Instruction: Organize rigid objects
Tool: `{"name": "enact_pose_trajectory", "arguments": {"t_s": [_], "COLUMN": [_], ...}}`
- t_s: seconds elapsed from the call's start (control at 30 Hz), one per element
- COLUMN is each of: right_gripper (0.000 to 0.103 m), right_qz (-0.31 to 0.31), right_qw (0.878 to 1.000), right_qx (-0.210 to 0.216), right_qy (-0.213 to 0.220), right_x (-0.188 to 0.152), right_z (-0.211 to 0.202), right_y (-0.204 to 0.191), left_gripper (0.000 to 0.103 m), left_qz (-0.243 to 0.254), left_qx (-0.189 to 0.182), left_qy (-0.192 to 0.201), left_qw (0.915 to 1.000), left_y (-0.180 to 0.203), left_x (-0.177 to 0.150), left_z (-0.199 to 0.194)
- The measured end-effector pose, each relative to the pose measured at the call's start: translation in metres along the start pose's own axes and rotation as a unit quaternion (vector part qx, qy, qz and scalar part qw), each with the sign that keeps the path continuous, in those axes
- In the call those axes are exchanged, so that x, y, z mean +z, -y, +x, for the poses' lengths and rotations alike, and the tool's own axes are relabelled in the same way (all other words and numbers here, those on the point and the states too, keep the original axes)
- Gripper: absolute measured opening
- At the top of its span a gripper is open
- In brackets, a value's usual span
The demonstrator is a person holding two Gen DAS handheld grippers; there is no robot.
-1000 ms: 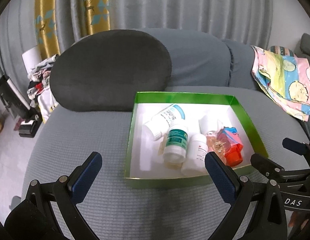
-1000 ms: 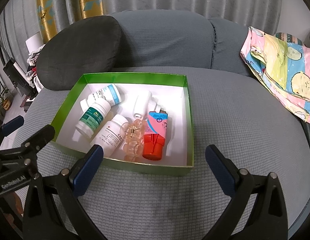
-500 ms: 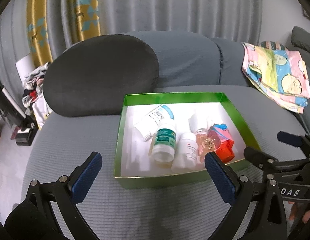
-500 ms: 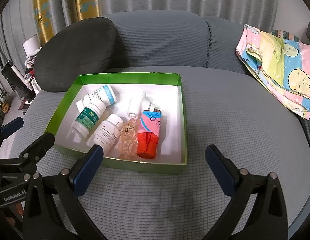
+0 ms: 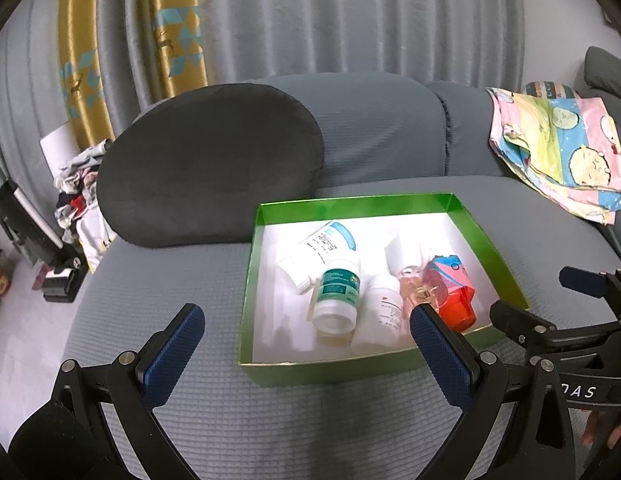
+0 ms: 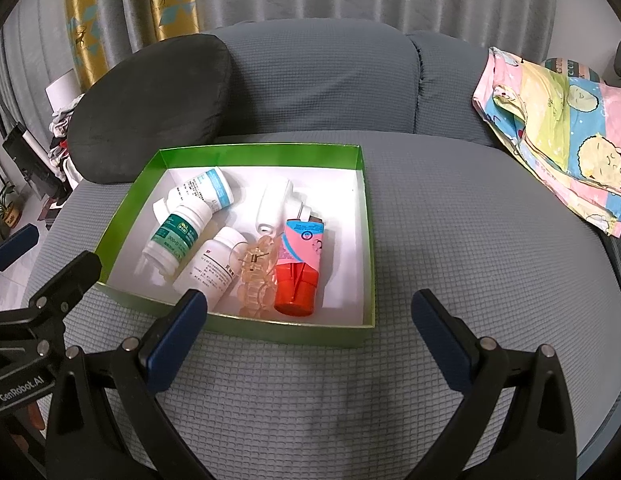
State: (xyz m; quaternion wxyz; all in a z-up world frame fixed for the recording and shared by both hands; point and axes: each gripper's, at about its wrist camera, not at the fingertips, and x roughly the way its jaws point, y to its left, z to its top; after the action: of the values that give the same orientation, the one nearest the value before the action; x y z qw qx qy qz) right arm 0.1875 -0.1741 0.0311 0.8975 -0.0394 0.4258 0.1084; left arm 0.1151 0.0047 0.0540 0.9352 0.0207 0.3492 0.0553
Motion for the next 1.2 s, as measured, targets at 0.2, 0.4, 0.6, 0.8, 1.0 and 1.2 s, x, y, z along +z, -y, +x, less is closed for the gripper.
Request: {"name": "enact_pose_trajectory", "arguments": {"t_s": [0.2,0.4,0.6,0.8,1.0,1.2], "right_gripper": [0.102,0.102,0.102,0.102,0.102,0.102], "right_qz": [0.000,-0.001,0.000,0.003,0.002,0.001], "right_qw": [1.000,1.000,1.000,1.000,1.000,1.000], "right_qx": [0.000,-0.002,-0.002,-0.001,-0.001,-0.002], "right_qy": [0.000,0.000,0.002,0.006,0.006,0.006], "right_x": [0.0002,0.0011,0.0013,0.0037,0.0036,0.0027], "right_z": [0.0003,0.0011,0.0007,-0.0013,-0.0028,-0.0034], "right_y": [0.0004,0.0012,0.0011,0.0018,0.0006,-0.0002], "left_gripper": [0.102,0.102,0.102,0.102,0.102,0.102], "left_qz": [-0.001,-0.002,-0.003,-0.002,-0.006,-0.015], "left_qx": [0.005,0.008,0.009,0.012,0.014,0.014], "left_qy": [-0.001,-0.005,-0.008,-0.011,-0.026,-0.023], "left_qw": [1.0000,1.0000,0.9999,0.9999,0.9995,0.9995], "left_y": [0.0000,-0.0007,-0.0013,-0.0020,-0.0031,-0.0056], "left_x": [-0.0012,-0.0020,-0.0027,-0.0050,-0.0039,-0.0034], "left_z": [0.0008,0.0011,0.0026,0.0030,0.0060,0.0029]}}
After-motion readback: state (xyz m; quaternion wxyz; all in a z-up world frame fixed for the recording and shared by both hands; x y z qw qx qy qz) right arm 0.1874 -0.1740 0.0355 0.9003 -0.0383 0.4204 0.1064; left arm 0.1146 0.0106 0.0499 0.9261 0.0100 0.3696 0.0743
